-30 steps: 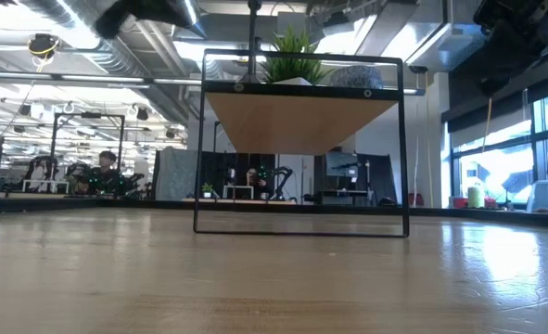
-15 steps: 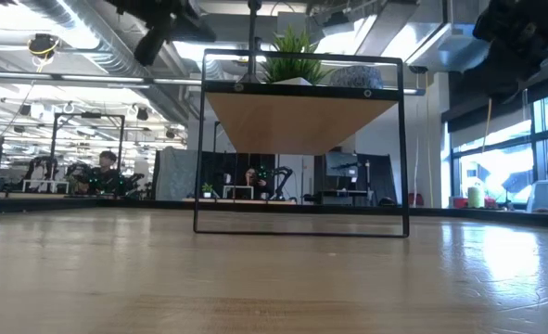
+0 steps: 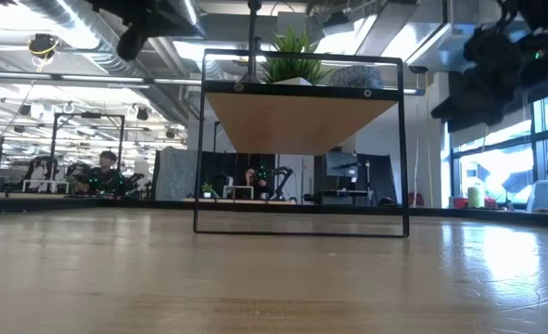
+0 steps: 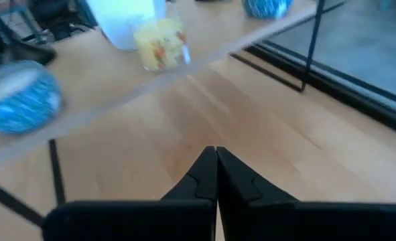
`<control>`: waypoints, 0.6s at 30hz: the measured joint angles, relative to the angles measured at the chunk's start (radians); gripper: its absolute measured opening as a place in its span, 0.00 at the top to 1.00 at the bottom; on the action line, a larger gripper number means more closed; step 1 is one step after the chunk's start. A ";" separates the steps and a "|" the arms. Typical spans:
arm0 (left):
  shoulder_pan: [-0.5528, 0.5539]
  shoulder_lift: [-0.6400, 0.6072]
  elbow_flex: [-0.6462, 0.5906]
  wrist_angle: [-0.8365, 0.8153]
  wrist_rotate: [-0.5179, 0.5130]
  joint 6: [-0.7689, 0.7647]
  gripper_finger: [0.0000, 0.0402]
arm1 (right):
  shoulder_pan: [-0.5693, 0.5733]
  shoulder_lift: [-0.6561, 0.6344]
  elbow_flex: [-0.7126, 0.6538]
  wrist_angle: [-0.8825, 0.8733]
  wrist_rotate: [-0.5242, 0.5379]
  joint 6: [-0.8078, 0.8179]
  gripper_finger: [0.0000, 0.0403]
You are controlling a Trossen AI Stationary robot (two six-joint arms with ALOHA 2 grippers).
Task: Pick & Place candle stick holders
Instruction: Return to Home Position
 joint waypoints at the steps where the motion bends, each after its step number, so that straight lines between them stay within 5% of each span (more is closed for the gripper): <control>1: 0.000 -0.013 0.000 -0.004 0.006 0.000 1.00 | 0.000 0.000 -0.023 0.020 0.011 0.015 1.00; 18: -0.001 -0.117 0.000 -0.067 0.075 -0.024 1.00 | 0.001 0.000 -0.215 0.269 -0.031 0.079 1.00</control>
